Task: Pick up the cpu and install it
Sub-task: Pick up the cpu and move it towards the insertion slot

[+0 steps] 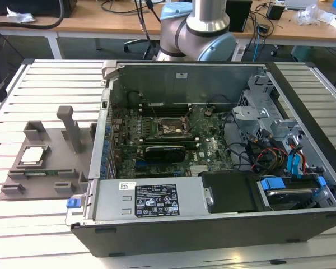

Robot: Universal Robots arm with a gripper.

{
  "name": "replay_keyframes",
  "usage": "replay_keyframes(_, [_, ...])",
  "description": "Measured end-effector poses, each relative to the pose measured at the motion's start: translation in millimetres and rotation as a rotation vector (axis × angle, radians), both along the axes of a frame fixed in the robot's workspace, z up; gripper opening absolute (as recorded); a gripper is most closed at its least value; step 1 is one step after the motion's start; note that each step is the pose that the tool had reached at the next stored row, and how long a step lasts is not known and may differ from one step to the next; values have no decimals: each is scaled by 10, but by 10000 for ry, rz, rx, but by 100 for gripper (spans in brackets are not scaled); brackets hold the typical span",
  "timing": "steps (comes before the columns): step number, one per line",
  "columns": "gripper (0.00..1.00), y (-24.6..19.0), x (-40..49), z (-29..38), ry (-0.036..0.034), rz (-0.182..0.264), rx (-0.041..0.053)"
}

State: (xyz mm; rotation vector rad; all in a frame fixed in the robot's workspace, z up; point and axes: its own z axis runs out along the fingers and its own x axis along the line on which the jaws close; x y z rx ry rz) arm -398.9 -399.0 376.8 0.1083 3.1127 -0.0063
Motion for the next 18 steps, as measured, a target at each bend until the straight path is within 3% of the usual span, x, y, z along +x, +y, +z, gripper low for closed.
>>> replay_keyframes(18, [54, 0, 0, -107, 0, 0, 0])
